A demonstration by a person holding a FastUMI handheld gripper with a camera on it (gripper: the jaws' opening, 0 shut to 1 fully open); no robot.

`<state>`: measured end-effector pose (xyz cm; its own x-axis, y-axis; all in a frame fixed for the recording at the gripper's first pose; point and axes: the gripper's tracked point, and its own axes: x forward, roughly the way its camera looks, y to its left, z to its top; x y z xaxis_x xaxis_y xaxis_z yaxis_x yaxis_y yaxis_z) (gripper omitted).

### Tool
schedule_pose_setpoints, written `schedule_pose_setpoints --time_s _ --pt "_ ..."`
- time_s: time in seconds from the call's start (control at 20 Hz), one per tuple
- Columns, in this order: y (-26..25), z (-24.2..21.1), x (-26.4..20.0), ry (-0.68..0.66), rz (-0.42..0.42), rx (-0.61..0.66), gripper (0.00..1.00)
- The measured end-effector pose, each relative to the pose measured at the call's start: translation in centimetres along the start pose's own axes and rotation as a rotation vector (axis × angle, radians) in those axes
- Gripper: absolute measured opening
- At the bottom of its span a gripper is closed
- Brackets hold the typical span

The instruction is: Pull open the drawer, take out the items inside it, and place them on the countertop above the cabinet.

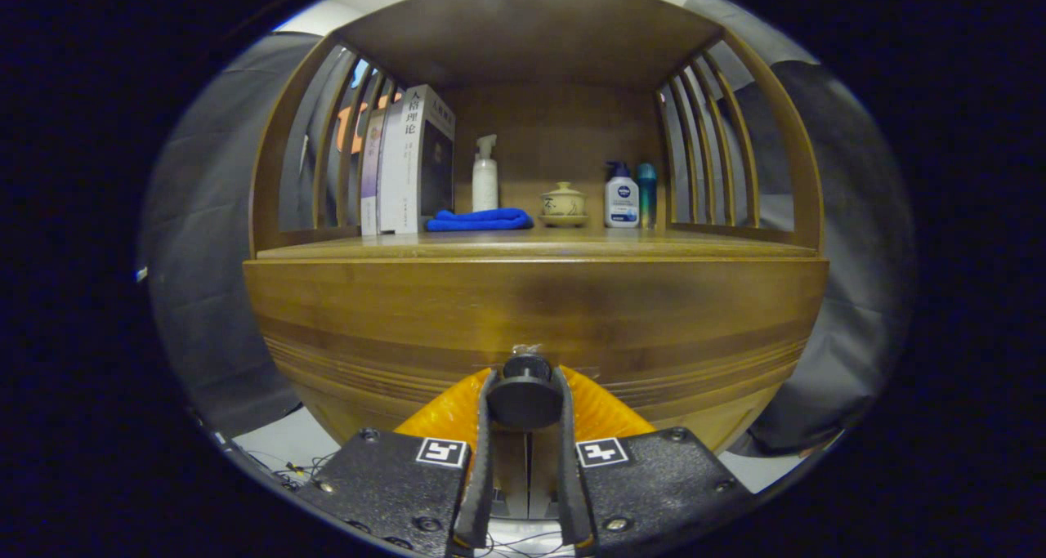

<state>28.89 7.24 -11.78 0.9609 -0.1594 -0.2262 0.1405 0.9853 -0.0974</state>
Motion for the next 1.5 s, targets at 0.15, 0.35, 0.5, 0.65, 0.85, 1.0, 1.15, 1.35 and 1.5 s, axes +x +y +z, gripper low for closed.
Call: schedule_pose_setpoints --time_s 0.15,0.35,0.5,0.65,0.85,1.0,1.15,1.35,1.5 --pt "0.0 -0.6 -2.0 0.005 0.005 0.015 0.35" --pt "0.0 -1.0 -4.4 -0.003 0.012 0.008 0.35" --pt "-0.1 -1.5 -6.3 -0.004 0.021 0.025 0.35" --pt "-0.4 -1.9 -8.6 -0.003 0.026 0.024 0.35" --pt "-0.3 -2.5 -11.5 0.006 0.026 0.013 0.35" --pt "0.0 -2.8 -13.2 0.000 0.032 0.014 0.35" --pt "0.0 -3.3 -14.6 0.000 0.038 -0.006 0.35" --pt "-0.1 -3.8 -15.8 0.004 0.047 0.003 0.35" --pt "-0.1 -4.6 -16.0 0.022 0.051 0.002 0.35"
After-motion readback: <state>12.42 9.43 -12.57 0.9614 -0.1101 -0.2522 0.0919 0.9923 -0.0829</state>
